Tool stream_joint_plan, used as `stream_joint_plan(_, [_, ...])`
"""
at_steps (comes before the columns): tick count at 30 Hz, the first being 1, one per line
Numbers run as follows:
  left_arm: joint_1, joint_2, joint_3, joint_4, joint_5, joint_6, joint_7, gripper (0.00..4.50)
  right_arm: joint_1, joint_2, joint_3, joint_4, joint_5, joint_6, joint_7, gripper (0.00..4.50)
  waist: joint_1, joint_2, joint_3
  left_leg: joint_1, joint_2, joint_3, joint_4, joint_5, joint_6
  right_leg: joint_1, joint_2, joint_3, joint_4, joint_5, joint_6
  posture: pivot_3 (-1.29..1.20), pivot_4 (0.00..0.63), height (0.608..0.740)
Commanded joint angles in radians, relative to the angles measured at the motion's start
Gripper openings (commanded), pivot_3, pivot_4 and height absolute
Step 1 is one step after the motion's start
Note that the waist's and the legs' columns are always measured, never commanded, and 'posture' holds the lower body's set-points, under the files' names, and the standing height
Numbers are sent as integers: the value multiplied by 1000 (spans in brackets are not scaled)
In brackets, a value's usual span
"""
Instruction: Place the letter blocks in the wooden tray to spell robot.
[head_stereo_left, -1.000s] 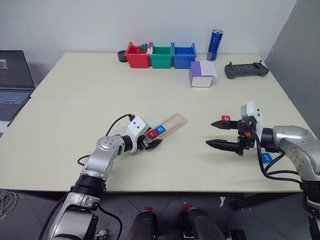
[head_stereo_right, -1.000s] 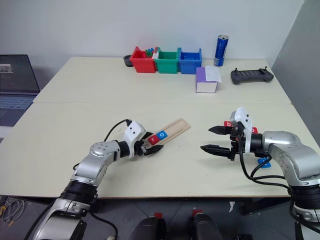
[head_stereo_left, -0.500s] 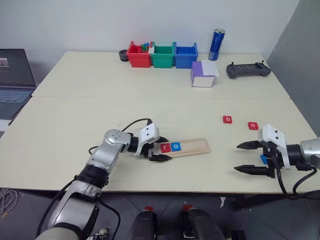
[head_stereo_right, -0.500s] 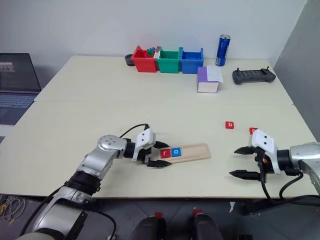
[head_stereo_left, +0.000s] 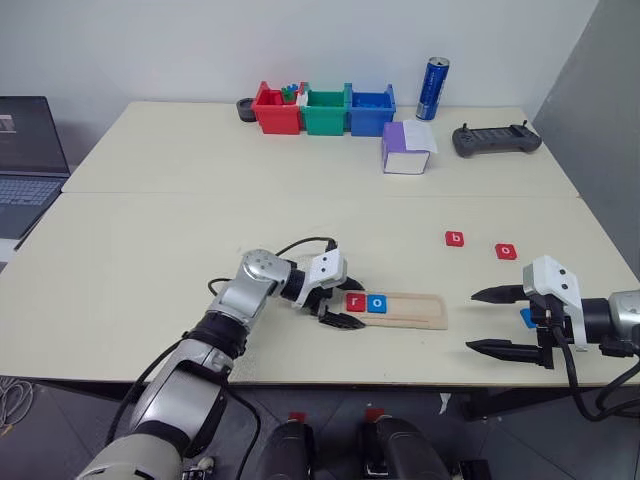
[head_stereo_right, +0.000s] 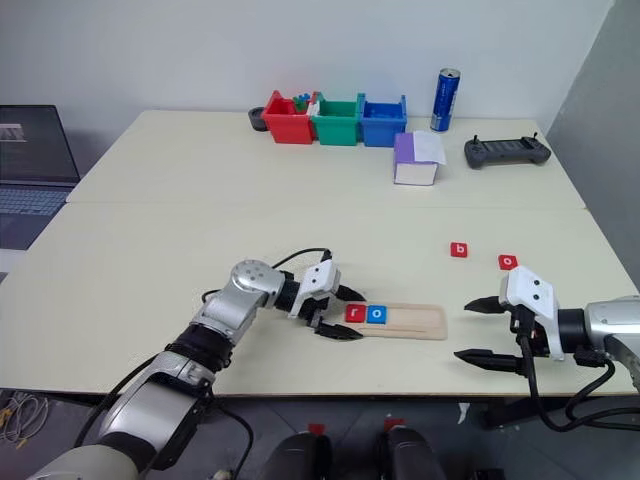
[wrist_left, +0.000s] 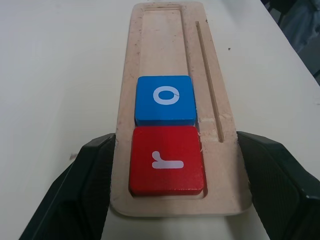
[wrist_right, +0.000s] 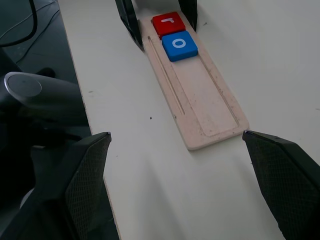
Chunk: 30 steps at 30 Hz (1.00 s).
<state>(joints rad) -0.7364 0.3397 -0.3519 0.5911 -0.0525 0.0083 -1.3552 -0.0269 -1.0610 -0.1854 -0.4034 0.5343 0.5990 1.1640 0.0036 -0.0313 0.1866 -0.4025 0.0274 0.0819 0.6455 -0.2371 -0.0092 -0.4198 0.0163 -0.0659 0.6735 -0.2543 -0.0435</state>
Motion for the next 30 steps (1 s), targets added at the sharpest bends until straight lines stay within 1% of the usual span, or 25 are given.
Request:
stream_joint_plan(1, [-17,-13,-6,7,23,-30,19,3393,-8,-1,-46,-41,29,7,-12,4500,0,0,0,0,0,0,0,0,0,0,0,0,0,0,0,0,150,740])
stream_joint_plan(6, [9,-16,2,-27,37,-12,62,3393,-10,0,-47,-47,33,12,-19,4500,0,0,0,0,0,0,0,0,0,0,0,0,0,0,0,0,150,740])
stream_joint_plan(11, [42,-5,-2,-76,34,12,73,3393,-21,2,-38,-44,35,15,-22,4500,-1,0,0,0,0,0,0,0,0,0,0,0,0,0,1,0,150,740])
stream_joint_plan(19, [66,-12,14,-134,17,77,110,3393,-55,6,-15,-30,35,18,-15,4500,-2,0,0,0,0,0,0,0,0,0,0,0,0,0,0,0,150,740])
stream_joint_plan(22, [80,-11,15,-160,6,96,112,3393,-70,20,-22,-32,57,28,-17,4500,-2,0,0,0,0,0,0,0,0,0,0,0,0,0,0,0,150,740])
stream_joint_plan(30, [77,-1,8,-154,22,107,128,3393,-95,29,-22,-31,65,40,-22,4500,-2,0,0,0,0,0,0,0,0,0,0,0,1,0,0,0,150,740])
